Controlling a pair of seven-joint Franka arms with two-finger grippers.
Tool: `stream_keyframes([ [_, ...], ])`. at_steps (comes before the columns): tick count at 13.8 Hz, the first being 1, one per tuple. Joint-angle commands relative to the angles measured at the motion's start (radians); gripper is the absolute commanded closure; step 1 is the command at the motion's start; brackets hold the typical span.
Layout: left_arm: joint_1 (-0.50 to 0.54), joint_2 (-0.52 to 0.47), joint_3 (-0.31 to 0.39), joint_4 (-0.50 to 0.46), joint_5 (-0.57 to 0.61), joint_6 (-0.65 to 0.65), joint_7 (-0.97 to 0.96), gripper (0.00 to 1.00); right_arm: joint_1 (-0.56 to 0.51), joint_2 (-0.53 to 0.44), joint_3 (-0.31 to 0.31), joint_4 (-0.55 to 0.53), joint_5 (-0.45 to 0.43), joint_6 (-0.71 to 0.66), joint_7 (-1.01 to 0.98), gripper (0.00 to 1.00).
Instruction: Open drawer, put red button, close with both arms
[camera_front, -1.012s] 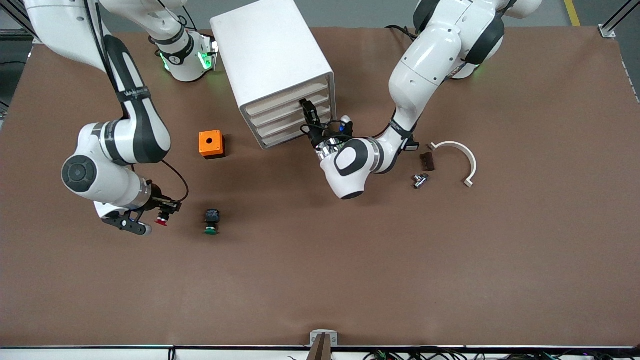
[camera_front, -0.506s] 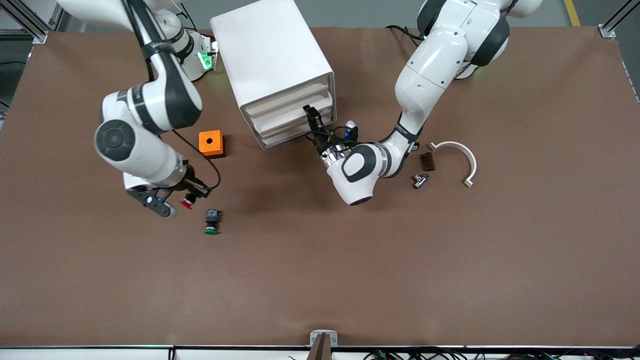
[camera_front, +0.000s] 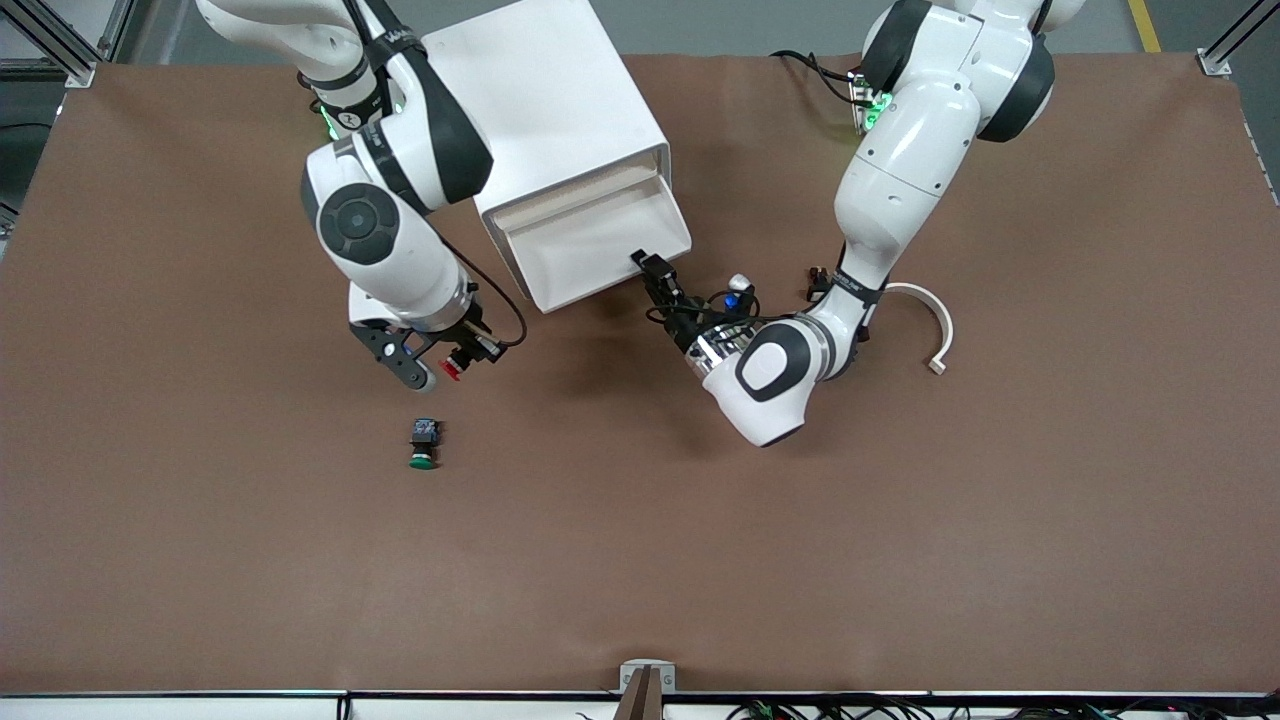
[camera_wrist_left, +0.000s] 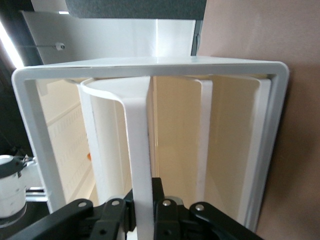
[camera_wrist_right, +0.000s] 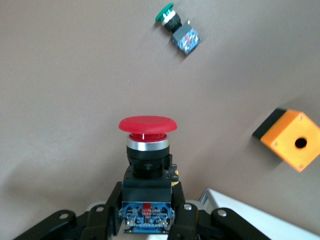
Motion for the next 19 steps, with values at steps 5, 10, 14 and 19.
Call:
stream_keyframes([
  [5, 0.07, 0.005, 0.017, 0.009, -0.024, 0.025, -0.002, 0.89, 0.153, -0.012, -0.01, -0.007, 0.008, 0.049, 0.255, 1.0],
  [10, 0.075, -0.005, 0.014, 0.031, -0.03, 0.042, 0.136, 0.0, 0.257, -0.004, -0.012, -0.007, -0.004, 0.085, 0.387, 1.0],
  [14, 0.142, -0.008, 0.0, 0.096, -0.033, 0.034, 0.288, 0.0, 0.311, 0.004, -0.012, -0.007, -0.004, 0.095, 0.453, 1.0],
  [19, 0.174, -0.012, 0.043, 0.138, 0.016, 0.034, 0.694, 0.0, 0.364, 0.053, -0.01, -0.007, 0.002, 0.125, 0.507, 1.0],
])
